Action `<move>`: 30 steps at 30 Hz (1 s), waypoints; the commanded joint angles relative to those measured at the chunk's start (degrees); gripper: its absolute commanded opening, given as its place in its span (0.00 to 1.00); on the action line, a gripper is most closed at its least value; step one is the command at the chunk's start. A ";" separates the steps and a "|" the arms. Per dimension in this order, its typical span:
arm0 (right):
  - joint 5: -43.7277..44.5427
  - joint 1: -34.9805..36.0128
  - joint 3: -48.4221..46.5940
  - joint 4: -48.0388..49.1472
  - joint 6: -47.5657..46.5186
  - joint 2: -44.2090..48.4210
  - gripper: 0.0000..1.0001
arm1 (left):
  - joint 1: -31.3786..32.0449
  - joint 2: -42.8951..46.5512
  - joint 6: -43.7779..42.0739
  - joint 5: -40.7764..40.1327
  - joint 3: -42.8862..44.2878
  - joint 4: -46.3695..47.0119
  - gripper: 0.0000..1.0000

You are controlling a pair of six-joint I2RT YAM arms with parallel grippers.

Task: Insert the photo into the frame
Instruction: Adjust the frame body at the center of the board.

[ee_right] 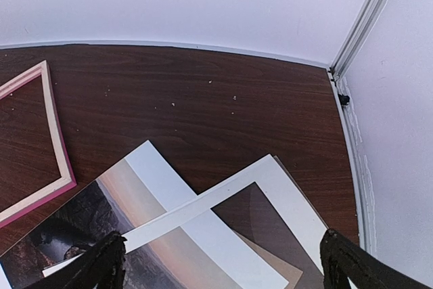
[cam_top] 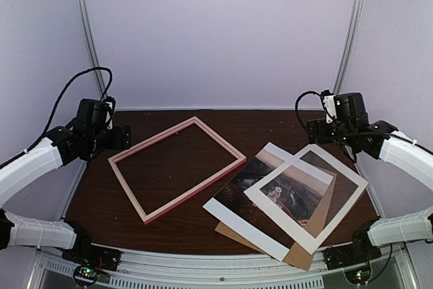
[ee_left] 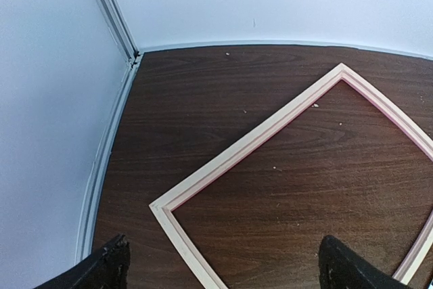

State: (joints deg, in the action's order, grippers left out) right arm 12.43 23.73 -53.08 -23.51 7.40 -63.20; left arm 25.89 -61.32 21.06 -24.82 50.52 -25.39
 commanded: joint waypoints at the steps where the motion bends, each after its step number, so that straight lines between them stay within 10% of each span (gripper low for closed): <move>1: -0.14 -0.27 1.21 1.82 -0.46 2.07 1.00 | 0.30 1.75 0.95 -0.92 -0.21 0.01 0.98; 16: -2.85 0.69 0.97 0.75 -0.02 0.12 1.00 | 0.30 -4.78 -1.18 6.90 6.47 -2.72 0.98; 30: -12.30 1.65 4.00 2.59 2.52 -0.41 1.00 | -6.07 -40.16 -11.99 15.93 27.19 -6.07 0.98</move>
State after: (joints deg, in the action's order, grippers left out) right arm 4.38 24.80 -51.51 -22.41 8.14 -64.18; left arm 20.08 -92.51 14.46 -11.77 69.65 -30.06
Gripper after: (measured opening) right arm 0.995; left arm 0.977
